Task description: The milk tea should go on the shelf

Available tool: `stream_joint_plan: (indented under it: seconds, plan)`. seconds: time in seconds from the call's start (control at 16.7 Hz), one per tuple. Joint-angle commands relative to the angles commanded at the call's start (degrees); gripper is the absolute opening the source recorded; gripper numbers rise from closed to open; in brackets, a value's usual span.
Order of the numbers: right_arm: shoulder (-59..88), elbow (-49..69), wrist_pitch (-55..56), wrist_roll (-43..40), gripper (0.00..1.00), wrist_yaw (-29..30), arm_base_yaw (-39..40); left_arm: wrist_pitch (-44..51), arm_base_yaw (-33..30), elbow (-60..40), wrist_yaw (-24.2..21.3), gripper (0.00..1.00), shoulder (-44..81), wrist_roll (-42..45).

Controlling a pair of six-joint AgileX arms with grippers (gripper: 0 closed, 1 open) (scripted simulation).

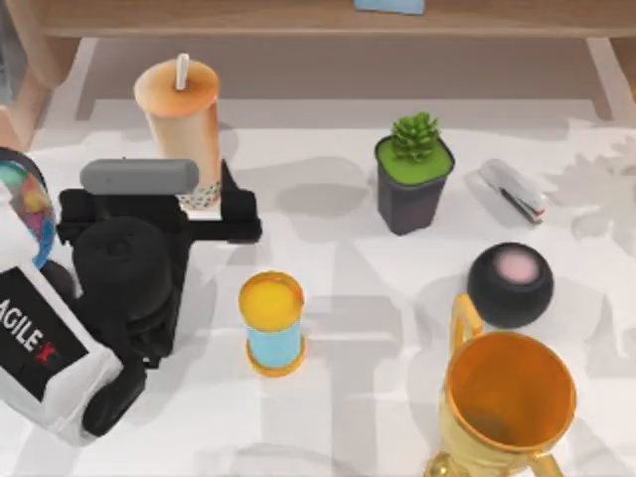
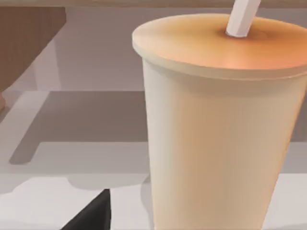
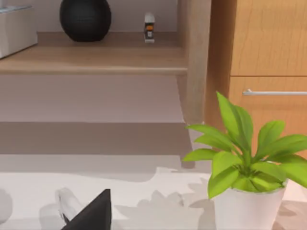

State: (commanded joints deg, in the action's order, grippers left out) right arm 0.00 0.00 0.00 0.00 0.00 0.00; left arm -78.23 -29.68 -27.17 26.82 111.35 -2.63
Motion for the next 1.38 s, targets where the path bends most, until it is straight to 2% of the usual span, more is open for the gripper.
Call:
stream_joint_plan:
  seconds: [0.3,0.84,1.14,1.38]
  plan:
    - [0.0,0.0,0.0,0.0,1.00,0.0,0.0,0.4,0.0,-0.7,-0.3,1.00,0.4,0.0]
    - [0.0,0.0,0.0,0.0,1.00,0.0,0.0,6.8,5.7,-16.6,-5.8,1.00,9.7,0.6]
    - [0.0,0.0,0.0,0.0,1.00,0.0,0.0,7.3,6.0,-17.7,-6.2,1.00,10.2,0.6]
    - [0.0,0.0,0.0,0.0,1.00,0.0,0.0,7.3,6.0,-17.7,-6.2,0.70,10.2,0.6]
